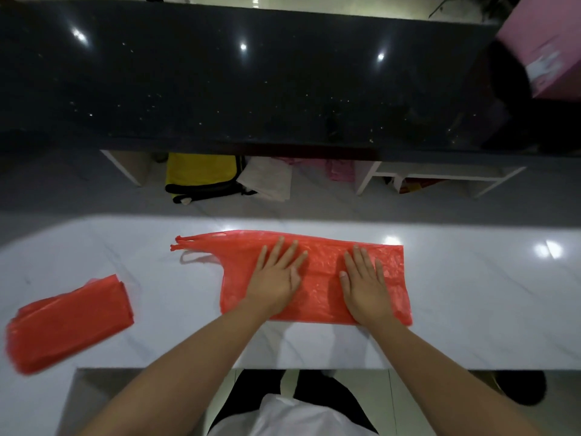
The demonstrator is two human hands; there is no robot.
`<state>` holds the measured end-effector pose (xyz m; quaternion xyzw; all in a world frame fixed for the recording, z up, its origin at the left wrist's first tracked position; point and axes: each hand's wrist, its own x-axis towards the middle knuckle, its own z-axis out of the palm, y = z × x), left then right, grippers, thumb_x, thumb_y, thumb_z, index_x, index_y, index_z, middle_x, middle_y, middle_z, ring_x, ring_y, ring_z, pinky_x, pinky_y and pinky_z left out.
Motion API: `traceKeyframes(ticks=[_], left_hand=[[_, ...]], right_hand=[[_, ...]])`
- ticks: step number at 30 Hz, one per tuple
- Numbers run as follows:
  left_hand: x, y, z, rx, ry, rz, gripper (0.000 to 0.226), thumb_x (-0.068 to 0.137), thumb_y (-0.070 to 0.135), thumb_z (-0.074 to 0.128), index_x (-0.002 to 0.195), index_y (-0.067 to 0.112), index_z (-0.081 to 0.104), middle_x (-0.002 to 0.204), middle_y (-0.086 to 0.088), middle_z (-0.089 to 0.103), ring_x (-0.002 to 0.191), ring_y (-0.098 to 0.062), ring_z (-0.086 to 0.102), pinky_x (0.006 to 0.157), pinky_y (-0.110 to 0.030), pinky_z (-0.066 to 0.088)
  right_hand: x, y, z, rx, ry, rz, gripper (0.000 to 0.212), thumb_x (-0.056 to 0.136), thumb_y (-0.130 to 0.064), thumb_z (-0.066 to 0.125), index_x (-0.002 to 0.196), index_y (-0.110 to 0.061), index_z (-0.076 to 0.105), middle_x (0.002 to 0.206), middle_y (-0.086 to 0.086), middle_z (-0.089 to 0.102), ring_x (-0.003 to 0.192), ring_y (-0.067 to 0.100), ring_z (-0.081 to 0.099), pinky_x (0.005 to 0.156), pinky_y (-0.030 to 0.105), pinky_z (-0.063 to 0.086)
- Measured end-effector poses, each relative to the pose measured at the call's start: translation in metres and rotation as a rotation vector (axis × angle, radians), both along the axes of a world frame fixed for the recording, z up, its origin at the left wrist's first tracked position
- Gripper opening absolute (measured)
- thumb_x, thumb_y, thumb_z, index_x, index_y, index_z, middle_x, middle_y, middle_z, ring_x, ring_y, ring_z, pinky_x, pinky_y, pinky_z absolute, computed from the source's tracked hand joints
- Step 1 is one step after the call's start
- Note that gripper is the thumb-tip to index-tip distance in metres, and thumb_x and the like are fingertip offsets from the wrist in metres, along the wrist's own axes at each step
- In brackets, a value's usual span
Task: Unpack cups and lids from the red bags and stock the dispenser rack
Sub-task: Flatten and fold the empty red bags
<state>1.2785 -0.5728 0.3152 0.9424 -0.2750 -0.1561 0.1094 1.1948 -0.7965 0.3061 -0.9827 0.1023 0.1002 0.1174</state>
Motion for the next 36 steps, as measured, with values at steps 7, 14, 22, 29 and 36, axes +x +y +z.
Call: traceKeyframes(ticks=[7,14,22,29,36], left_hand=[[-0.035,-0.077,-0.020,0.046,0.066,-0.017,0.068,0.095,0.042,0.004,0.155,0.023,-0.022,0.168,-0.001,-0.016,0.151,-0.020,-0.027,0.124,-0.051,-0.009],[-0.037,-0.090,-0.041,0.035,-0.067,-0.016,0.059,0.106,0.045,0.012,0.161,0.029,-0.001,0.169,-0.001,-0.009,0.154,-0.021,-0.018,0.124,-0.053,-0.004],[0.000,-0.025,-0.042,0.048,-0.114,0.088,0.057,0.106,0.042,0.019,0.161,0.029,0.015,0.170,0.000,0.008,0.156,-0.020,-0.004,0.126,-0.049,0.004],[0.037,0.074,-0.035,0.037,-0.120,0.293,0.059,0.105,0.041,0.014,0.162,0.024,0.016,0.170,-0.002,0.007,0.156,-0.019,-0.002,0.126,-0.045,0.000],[0.054,0.122,-0.030,-0.043,-0.103,0.359,0.060,0.106,0.039,0.014,0.161,0.016,0.018,0.169,-0.002,0.010,0.156,-0.019,0.000,0.127,-0.041,0.002]], right_hand=[[-0.010,-0.010,-0.009,0.004,0.024,-0.018,0.062,0.104,-0.044,0.005,0.162,-0.021,0.007,0.169,-0.002,-0.002,0.154,0.011,-0.015,0.126,0.040,-0.006],[-0.012,-0.022,-0.027,-0.027,0.033,-0.018,0.063,0.102,-0.049,-0.002,0.160,-0.026,-0.010,0.168,-0.005,-0.017,0.151,0.010,-0.025,0.125,0.040,-0.012],[-0.014,-0.026,-0.031,-0.041,0.006,-0.019,0.060,0.106,-0.049,0.008,0.162,-0.026,0.004,0.169,-0.005,-0.005,0.154,0.012,-0.015,0.126,0.045,-0.004],[-0.014,-0.024,-0.028,-0.068,0.019,-0.012,0.061,0.105,-0.049,0.004,0.162,-0.025,0.004,0.169,-0.004,-0.003,0.154,0.012,-0.015,0.125,0.043,-0.006],[-0.013,-0.019,-0.019,-0.097,0.064,-0.006,0.063,0.102,-0.050,-0.003,0.160,-0.025,-0.005,0.168,-0.004,-0.011,0.153,0.012,-0.020,0.126,0.041,-0.009]])
